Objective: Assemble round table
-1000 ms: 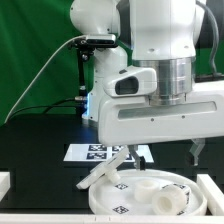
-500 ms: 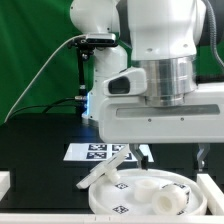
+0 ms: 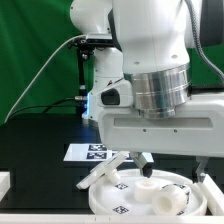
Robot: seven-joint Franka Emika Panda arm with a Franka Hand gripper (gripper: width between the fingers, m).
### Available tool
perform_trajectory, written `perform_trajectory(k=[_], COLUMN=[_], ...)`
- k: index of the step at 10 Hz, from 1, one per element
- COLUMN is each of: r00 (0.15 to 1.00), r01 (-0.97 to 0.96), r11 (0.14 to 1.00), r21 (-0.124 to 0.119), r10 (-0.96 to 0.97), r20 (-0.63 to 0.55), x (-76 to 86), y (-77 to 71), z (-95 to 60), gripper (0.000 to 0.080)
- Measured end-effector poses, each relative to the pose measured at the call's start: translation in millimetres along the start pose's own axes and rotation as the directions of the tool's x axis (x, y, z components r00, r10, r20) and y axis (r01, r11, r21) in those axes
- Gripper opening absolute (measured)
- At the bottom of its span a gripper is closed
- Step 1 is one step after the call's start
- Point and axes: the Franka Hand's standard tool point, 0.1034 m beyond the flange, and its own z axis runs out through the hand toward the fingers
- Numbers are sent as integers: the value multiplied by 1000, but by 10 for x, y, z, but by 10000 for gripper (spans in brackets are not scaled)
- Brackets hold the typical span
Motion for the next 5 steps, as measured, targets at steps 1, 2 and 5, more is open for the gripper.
perform_trajectory(k=[1,2,5], r00=[998,980,910], r01=[10,-10,-29], r11=[1000,1000,998], r21=[-10,-21,-47], r10=[-9,14,46], r20=[61,197,412], x=[-57,-77,89], y=[49,133,250], z=[19,6,26], gripper=[649,649,649])
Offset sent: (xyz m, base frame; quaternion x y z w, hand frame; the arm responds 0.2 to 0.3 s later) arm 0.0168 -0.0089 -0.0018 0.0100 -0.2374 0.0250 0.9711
